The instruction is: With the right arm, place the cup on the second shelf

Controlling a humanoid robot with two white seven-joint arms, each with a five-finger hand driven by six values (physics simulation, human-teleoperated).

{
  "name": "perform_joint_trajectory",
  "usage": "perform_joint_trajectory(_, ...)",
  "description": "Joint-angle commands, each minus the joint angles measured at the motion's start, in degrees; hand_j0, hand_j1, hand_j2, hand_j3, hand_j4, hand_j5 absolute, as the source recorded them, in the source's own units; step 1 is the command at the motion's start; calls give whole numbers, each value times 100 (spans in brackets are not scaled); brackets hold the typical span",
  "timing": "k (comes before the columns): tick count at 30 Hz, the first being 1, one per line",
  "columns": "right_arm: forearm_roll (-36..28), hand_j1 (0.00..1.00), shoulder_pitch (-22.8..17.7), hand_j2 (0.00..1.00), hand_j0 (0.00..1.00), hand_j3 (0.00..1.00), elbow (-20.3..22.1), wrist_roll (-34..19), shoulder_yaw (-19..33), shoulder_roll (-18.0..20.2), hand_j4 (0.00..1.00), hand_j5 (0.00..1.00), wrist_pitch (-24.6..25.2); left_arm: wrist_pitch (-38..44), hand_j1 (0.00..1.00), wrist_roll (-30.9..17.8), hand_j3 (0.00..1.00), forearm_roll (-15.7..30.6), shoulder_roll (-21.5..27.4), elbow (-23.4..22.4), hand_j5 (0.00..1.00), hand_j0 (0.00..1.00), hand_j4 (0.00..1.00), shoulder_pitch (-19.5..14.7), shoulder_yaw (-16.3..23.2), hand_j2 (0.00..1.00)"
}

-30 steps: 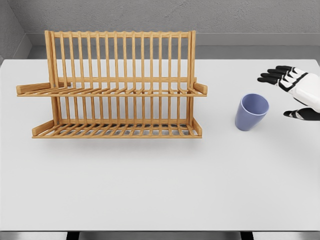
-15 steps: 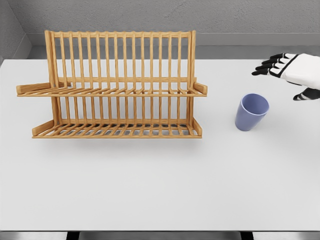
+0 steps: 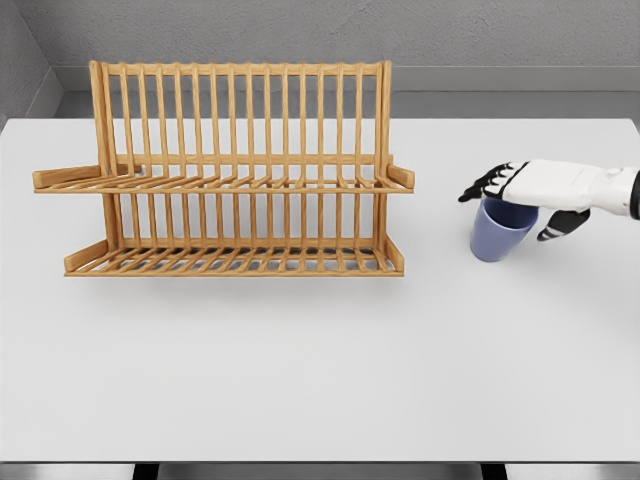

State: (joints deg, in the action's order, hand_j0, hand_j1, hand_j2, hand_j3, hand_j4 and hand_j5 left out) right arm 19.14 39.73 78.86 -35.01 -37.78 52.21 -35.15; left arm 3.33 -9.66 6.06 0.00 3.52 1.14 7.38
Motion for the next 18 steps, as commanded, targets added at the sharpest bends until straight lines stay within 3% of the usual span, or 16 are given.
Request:
perform_joint_trajectory(1, -24, 100, 0, 100, 100, 100, -28, 1, -11, -9, 100, 100, 15, 1, 100, -1, 100, 0, 0, -1, 100, 100, 100, 0, 1, 100)
perform_joint_trajectory(16, -24, 100, 0, 100, 100, 100, -28, 1, -81, -88, 100, 100, 15, 1, 100, -1, 100, 0, 0, -1, 100, 100, 100, 0, 1, 100)
perform_joint_trajectory(18, -24, 95, 0, 95, 95, 95, -28, 1, -81, -88, 95, 95, 15, 1, 100, -1, 100, 0, 0, -1, 100, 100, 100, 0, 1, 100)
